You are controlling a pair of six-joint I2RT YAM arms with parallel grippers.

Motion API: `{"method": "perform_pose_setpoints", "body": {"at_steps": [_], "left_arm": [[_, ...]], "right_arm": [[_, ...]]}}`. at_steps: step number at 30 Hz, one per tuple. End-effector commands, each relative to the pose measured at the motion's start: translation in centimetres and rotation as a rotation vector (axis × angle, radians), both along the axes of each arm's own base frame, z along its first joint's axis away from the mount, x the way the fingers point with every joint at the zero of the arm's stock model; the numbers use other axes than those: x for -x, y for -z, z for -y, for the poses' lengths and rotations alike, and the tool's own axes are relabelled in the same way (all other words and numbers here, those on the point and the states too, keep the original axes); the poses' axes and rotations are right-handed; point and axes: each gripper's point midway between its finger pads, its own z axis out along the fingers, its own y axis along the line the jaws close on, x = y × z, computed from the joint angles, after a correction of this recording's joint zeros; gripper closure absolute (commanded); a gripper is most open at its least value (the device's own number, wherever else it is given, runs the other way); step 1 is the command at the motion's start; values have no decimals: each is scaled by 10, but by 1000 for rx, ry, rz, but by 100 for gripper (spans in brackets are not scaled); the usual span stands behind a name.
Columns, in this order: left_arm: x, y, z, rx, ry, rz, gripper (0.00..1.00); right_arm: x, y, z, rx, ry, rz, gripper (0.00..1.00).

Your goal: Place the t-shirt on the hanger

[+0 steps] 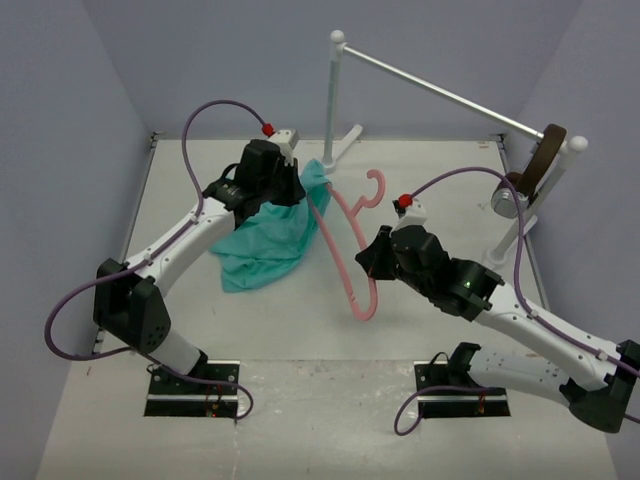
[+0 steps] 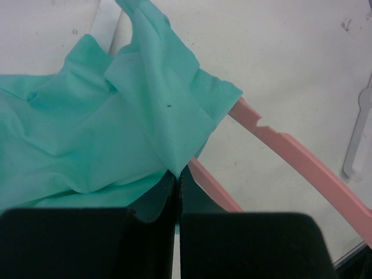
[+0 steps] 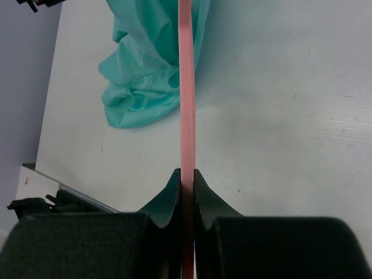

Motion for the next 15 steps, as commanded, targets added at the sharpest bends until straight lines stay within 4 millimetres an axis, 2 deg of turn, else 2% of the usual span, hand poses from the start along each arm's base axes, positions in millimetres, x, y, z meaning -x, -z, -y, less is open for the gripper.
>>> {"method": "perform_pose_setpoints", "body": {"at_steps": [1,7,10,12,13,15], "left_arm": [[-1,-35,-5,50,-23,66,100],[13,-55,4,120,44,95,100],[19,-82,-1,127,49,147,100],[21,-94,-9,101,31,163,100],[21,-106,-14,90,20,193,100],[19,-116,-29,35,-30,213,100]], "right_arm": [[-20,-2,11,81,107,36,100],[-33,-42,-29,-89,15,148,100],[-26,-59,-67,-167,-176,215,100],[-24,-59,-79,-189,-235,240,100],[-23,-58,-83,-195,-254,248,100],[-18,-53,-88,-192,-293,229,100]]}}
